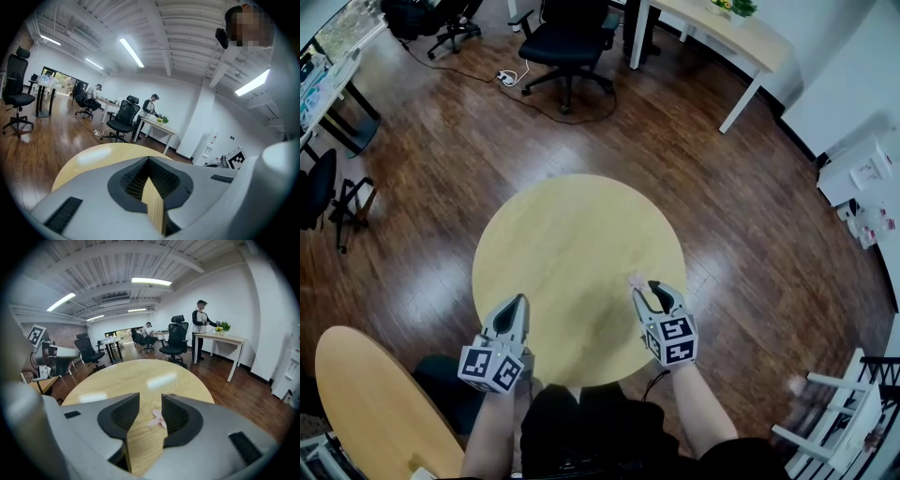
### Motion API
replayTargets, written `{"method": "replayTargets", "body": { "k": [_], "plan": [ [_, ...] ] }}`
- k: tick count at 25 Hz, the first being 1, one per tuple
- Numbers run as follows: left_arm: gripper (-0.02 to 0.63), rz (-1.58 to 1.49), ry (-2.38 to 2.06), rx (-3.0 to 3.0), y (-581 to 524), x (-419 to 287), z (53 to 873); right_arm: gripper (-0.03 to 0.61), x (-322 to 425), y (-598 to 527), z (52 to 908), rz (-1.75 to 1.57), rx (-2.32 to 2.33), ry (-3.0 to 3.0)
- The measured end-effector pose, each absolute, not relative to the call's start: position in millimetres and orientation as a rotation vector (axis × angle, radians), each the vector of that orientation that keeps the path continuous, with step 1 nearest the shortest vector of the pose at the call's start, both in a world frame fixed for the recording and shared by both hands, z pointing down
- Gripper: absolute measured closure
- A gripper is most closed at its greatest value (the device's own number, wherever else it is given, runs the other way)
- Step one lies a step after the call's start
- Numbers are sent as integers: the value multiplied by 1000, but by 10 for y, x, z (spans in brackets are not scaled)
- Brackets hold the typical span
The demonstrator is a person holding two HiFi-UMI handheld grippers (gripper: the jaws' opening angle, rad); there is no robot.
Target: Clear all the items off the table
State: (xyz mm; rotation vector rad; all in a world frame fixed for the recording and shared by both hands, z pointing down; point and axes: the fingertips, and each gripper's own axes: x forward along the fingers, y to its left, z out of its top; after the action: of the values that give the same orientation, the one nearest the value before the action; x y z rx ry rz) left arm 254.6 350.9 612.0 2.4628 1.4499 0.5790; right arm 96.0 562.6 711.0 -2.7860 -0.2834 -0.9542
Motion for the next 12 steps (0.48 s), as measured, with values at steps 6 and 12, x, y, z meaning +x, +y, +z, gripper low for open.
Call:
{"method": "replayTargets", "body": {
  "k": [6, 12],
  "plan": [
    [621, 479, 1491, 2454, 3442, 2570, 5734, 426, 1031, 5676, 6518, -751, -2904, -333],
    [621, 346, 1506, 2448, 3200, 2750, 5419, 426, 1159, 5545, 5872, -494, -3015, -395]
  ]
}}
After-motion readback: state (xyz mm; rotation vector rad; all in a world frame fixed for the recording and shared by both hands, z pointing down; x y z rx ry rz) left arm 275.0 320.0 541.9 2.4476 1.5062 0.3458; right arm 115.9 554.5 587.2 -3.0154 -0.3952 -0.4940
